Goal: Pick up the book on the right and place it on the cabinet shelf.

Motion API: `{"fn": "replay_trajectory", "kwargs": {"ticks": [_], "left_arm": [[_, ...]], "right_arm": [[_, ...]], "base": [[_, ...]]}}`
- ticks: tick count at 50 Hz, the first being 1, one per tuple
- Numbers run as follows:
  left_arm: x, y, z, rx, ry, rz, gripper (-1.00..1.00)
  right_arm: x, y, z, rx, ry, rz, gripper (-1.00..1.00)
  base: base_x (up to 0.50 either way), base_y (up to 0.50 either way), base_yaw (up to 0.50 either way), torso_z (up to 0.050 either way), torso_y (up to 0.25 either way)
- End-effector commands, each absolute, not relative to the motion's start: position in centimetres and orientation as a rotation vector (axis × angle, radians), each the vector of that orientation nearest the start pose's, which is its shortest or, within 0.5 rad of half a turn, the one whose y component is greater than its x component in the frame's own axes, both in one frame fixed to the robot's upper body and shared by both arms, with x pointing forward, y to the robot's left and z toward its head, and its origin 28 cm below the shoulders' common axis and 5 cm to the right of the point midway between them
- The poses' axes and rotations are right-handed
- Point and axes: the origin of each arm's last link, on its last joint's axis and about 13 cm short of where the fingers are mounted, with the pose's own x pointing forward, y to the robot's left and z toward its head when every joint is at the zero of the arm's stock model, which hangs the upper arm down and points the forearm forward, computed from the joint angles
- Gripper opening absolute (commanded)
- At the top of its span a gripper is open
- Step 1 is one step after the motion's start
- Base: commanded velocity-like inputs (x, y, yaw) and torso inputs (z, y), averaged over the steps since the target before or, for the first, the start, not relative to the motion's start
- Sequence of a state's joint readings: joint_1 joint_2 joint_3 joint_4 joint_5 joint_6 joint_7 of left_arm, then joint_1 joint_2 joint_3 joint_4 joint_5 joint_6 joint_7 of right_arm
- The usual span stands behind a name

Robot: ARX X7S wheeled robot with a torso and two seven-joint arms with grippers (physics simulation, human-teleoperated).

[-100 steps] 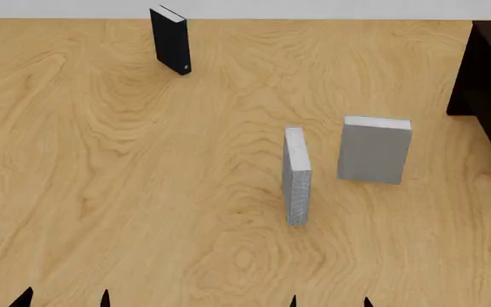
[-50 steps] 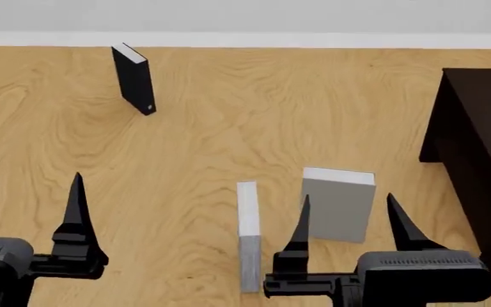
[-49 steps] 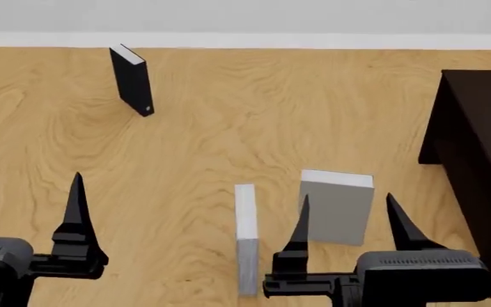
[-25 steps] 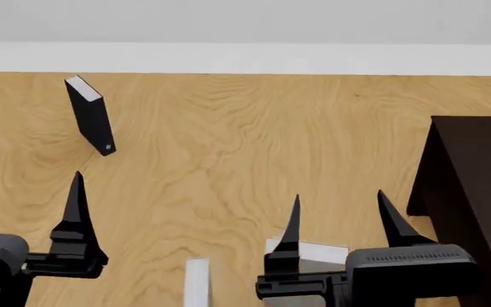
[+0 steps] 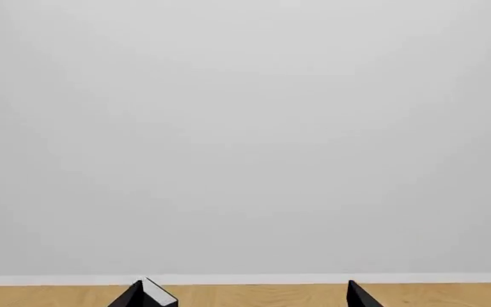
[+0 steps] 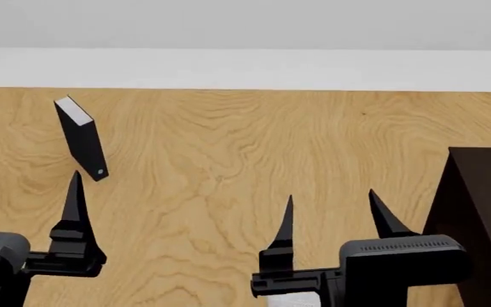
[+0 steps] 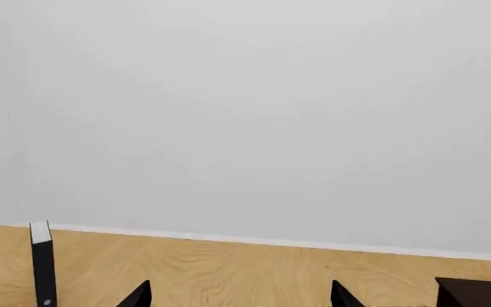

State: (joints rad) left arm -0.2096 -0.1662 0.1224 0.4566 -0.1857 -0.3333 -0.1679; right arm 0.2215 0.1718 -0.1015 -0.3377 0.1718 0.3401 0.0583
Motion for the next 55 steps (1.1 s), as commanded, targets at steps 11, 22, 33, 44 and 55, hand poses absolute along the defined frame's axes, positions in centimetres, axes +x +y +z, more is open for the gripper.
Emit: {"fn": "replay_trajectory", "kwargs": {"ticks": [11, 22, 33, 44, 55], "left_arm": [[23.8, 20.8, 13.4, -0.017, -0.349, -0.037, 1.00], [23.8, 21.4, 14.1, -0.043, -0.332, -0.050, 1.00], [23.6, 21.4, 14.2, -0.035, -0.343, -0.077, 1.00], [23.4, 21.4, 14.3, -0.023, -0.374, -0.114, 1.00], [24.5, 21.2, 13.5, 0.008, -0.366, -0.110, 1.00]], "right_arm": [[25.1, -12.2, 18.6, -0.295, 0.009, 0.240, 1.00], [26.1, -13.9, 22.9, -0.270, 0.294, 0.443, 1.00], [27.3, -14.5, 22.3, -0.331, 0.639, 0.570, 1.00], [28.1, -15.5, 22.6, -0.321, 0.701, 0.604, 1.00], [28.9, -16.4, 21.9, -0.348, 0.787, 0.629, 1.00]], "base": [[0.00, 0.00, 0.00, 0.000, 0.000], [0.00, 0.00, 0.00, 0.000, 0.000], [0.00, 0.00, 0.00, 0.000, 0.000], [0.00, 0.00, 0.00, 0.000, 0.000], [0.00, 0.00, 0.00, 0.000, 0.000]]}}
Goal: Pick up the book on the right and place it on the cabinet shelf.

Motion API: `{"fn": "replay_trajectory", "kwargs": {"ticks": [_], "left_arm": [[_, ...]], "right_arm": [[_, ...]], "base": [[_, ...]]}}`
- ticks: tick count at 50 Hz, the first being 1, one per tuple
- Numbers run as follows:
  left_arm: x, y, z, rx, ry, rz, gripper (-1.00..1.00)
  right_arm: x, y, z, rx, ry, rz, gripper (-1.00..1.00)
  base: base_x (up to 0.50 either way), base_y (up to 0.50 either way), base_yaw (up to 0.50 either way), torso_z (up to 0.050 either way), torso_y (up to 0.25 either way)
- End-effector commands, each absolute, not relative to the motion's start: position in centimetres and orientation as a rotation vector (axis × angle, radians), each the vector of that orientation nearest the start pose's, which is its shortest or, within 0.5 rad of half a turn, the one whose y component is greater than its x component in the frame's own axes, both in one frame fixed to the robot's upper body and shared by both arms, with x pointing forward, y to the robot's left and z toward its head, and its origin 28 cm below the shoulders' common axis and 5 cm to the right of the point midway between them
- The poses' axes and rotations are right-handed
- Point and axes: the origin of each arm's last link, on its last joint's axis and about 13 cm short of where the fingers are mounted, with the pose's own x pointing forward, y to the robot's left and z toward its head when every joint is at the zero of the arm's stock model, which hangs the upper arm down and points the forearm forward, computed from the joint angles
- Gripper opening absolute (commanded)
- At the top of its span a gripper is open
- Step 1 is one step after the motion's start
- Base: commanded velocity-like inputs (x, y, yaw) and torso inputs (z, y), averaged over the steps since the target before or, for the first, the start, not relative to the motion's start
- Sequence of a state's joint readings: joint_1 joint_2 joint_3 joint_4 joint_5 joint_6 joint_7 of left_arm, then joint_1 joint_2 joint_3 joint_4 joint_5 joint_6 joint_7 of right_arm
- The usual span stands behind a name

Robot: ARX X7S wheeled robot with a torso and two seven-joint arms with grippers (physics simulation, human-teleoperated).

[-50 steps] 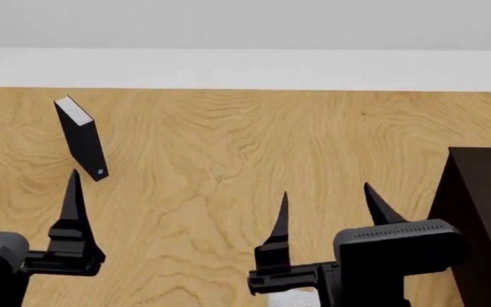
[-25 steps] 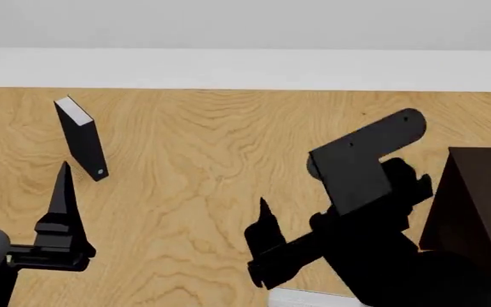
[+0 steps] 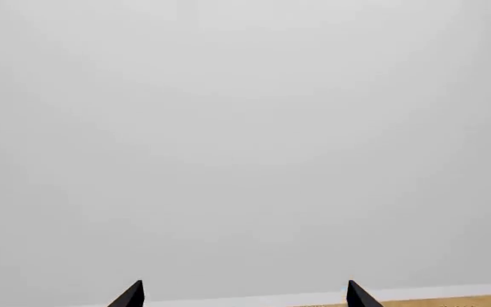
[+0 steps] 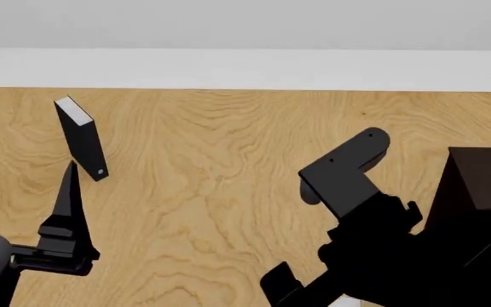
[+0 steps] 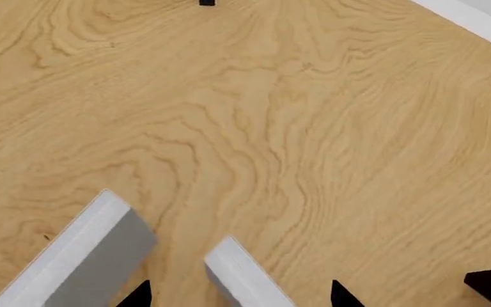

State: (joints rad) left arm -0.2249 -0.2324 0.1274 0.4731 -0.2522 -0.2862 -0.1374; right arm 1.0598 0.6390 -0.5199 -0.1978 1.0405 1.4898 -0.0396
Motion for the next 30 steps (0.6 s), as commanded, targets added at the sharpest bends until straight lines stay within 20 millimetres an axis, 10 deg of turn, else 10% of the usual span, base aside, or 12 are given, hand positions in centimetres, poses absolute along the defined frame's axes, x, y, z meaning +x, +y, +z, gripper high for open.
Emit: {"fn": "replay_trajectory", "kwargs": {"ticks": [1, 30], "left_arm": [[24.6, 21.2, 13.4, 0.012, -0.363, -0.110, 1.00], [27.3, 21.9, 12.2, 0.010, -0.334, -0.074, 1.00]], "right_arm": [[29.1, -16.5, 21.8, -0.369, 0.808, 0.620, 1.00], [36.8, -15.6, 21.4, -0.498, 0.933, 0.695, 1.00]], "base": [[0.00, 0.00, 0.00, 0.000, 0.000], [0.00, 0.00, 0.00, 0.000, 0.000]]}}
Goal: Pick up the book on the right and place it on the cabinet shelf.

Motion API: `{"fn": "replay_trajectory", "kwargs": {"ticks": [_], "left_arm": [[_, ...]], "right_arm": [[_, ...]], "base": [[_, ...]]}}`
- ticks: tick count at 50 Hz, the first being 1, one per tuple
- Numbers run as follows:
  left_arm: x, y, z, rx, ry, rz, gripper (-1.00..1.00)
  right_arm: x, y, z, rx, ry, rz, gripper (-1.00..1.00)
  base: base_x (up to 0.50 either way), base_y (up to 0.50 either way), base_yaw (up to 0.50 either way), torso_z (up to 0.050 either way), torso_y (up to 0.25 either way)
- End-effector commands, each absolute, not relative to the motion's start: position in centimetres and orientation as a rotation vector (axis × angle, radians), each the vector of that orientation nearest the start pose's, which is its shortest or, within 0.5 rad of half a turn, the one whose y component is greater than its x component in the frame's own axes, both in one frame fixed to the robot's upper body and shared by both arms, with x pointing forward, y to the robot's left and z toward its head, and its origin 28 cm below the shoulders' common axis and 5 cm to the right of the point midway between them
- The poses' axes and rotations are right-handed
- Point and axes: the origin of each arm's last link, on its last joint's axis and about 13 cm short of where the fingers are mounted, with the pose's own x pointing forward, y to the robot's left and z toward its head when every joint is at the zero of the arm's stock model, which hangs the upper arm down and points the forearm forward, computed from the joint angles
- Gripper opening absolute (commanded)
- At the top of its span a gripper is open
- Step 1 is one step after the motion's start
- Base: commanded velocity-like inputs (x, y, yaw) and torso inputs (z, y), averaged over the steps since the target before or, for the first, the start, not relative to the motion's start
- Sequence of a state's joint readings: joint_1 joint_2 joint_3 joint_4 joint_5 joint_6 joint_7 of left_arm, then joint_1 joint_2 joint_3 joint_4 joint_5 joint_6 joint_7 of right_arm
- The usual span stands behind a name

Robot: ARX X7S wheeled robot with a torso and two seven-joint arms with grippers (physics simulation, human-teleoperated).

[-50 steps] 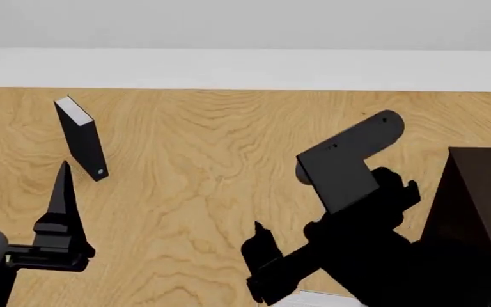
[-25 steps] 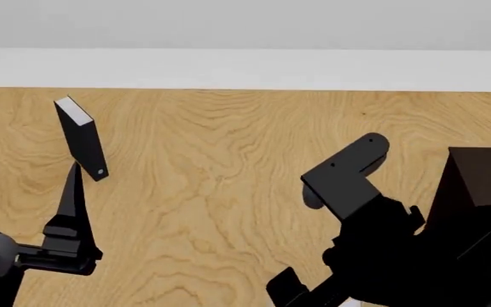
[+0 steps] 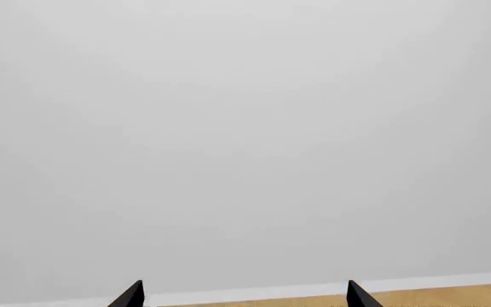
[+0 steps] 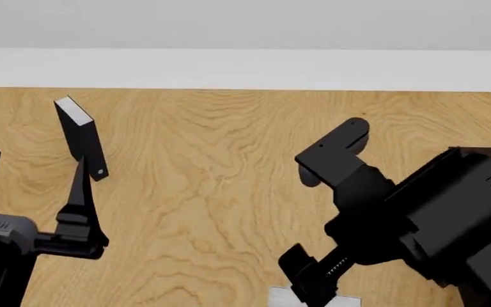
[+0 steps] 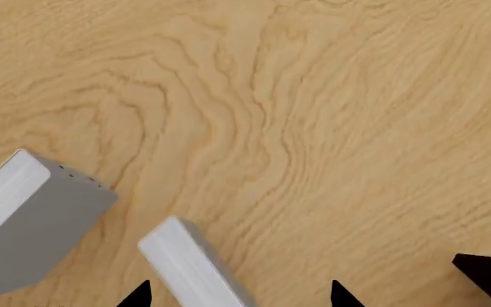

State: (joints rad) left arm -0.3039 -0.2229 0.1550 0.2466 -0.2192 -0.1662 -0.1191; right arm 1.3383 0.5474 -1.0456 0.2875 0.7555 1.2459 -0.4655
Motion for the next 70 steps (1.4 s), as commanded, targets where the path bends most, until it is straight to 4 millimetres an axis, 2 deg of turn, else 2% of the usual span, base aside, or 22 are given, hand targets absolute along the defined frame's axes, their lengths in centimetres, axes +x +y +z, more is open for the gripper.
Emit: {"fn": "replay_trajectory", "kwargs": {"ticks": [1, 14, 22, 35, 41, 70], "left_arm": [[27.3, 21.9, 12.2, 0.010, -0.334, -0.075, 1.00], [26.8, 22.0, 12.8, -0.006, -0.339, -0.080, 1.00], [27.2, 22.0, 12.5, -0.005, -0.335, -0.080, 1.00], [27.5, 22.1, 12.2, -0.001, -0.329, -0.079, 1.00], [27.4, 22.1, 12.3, -0.001, -0.330, -0.082, 1.00], [27.3, 22.0, 12.2, -0.002, -0.329, -0.086, 1.00]], "right_arm": [[36.9, -15.5, 21.3, -0.497, 0.935, 0.698, 1.00], [36.6, -14.1, 20.8, -0.528, 0.968, 0.768, 1.00], [37.0, -13.7, 20.4, -0.532, 0.980, 0.782, 1.00], [37.9, -13.6, 17.8, -0.509, 1.012, 0.805, 1.00], [37.8, -13.2, 17.1, -0.512, 1.034, 0.830, 1.00], [37.5, -13.6, 14.7, -0.518, 1.120, 0.813, 1.00]], "base": [[0.00, 0.00, 0.00, 0.000, 0.000], [0.00, 0.00, 0.00, 0.000, 0.000], [0.00, 0.00, 0.00, 0.000, 0.000], [0.00, 0.00, 0.00, 0.000, 0.000], [0.00, 0.00, 0.00, 0.000, 0.000], [0.00, 0.00, 0.00, 0.000, 0.000]]}}
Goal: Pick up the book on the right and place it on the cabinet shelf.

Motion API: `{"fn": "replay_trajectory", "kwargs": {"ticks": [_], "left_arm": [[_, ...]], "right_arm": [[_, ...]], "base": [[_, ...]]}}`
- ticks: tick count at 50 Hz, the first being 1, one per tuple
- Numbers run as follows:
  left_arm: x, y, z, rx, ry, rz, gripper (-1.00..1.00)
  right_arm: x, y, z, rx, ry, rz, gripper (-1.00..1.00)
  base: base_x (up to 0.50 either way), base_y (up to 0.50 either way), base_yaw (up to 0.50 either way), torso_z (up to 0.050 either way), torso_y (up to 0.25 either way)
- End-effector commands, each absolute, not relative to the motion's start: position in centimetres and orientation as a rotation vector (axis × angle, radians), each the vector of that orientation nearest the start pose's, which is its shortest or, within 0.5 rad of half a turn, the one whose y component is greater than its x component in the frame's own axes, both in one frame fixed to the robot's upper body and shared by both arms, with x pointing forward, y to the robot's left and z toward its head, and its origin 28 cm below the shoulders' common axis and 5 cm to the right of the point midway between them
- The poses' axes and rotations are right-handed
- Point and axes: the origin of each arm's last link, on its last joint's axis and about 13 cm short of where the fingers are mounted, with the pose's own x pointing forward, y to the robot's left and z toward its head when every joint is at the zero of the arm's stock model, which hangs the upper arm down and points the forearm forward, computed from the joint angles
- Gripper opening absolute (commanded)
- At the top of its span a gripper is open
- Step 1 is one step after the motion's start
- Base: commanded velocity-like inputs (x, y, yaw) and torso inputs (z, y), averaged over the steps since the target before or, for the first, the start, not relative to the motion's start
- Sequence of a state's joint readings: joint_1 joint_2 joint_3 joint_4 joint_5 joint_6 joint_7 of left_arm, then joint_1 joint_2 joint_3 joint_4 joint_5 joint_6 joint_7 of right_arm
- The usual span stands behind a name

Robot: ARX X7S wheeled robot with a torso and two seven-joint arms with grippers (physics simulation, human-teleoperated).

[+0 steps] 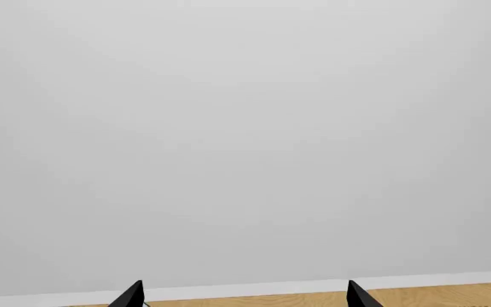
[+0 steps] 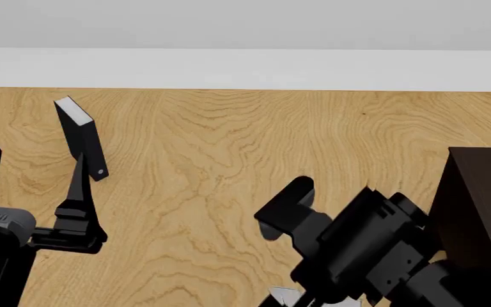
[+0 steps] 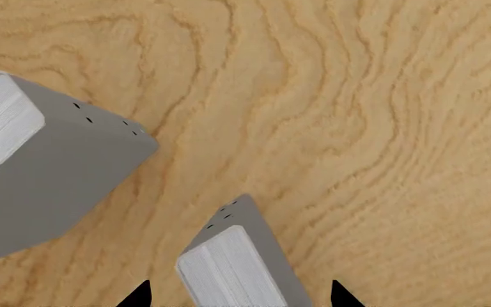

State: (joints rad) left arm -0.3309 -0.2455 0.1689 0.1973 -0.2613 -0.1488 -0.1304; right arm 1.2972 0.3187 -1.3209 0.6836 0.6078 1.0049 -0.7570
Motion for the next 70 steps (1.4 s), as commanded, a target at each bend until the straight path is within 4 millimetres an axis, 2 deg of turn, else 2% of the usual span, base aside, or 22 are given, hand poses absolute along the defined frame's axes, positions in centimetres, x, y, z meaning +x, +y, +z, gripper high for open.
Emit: {"fn": "replay_trajectory", "kwargs": {"ticks": [1, 22, 23, 36, 41, 49, 55, 66, 70], "left_arm": [[27.3, 22.0, 12.2, -0.001, -0.329, -0.087, 1.00], [27.5, 22.0, 11.9, 0.002, -0.325, -0.089, 1.00], [27.5, 22.0, 11.9, 0.001, -0.325, -0.087, 1.00], [27.5, 22.0, 11.8, -0.001, -0.328, -0.088, 1.00], [27.6, 22.0, 11.8, -0.001, -0.329, -0.090, 1.00], [27.2, 22.0, 12.2, -0.003, -0.331, -0.087, 1.00], [27.1, 22.1, 12.5, -0.006, -0.334, -0.081, 1.00], [26.7, 22.2, 12.9, -0.012, -0.344, -0.083, 1.00], [26.5, 22.4, 13.1, -0.017, -0.352, -0.079, 1.00]], "right_arm": [[37.5, -13.5, 14.6, -0.519, 1.123, 0.815, 1.00], [37.5, -13.5, 13.4, -0.536, 1.158, 0.820, 1.00], [37.4, -13.6, 13.4, -0.545, 1.158, 0.817, -1.00], [36.8, -13.5, 15.7, -0.586, 1.078, 0.780, -1.00], [36.2, -13.4, 17.2, -0.608, 1.026, 0.730, -1.00], [35.0, -13.1, 19.2, -0.638, 0.920, 0.670, -1.00], [34.7, -13.3, 20.7, -0.619, 0.770, 0.648, -1.00], [34.3, -12.9, 21.7, -0.596, 0.591, 0.592, -1.00], [34.2, -12.8, 21.6, -0.596, 0.587, 0.558, -1.00]], "base": [[0.00, 0.00, 0.00, 0.000, 0.000], [0.00, 0.00, 0.00, 0.000, 0.000], [0.00, 0.00, 0.00, 0.000, 0.000], [0.00, 0.00, 0.00, 0.000, 0.000], [0.00, 0.00, 0.00, 0.000, 0.000], [0.00, 0.00, 0.00, 0.000, 0.001], [0.00, 0.00, 0.00, 0.000, 0.002], [0.00, 0.00, 0.00, 0.000, 0.000], [0.00, 0.00, 0.00, 0.000, 0.003]]}}
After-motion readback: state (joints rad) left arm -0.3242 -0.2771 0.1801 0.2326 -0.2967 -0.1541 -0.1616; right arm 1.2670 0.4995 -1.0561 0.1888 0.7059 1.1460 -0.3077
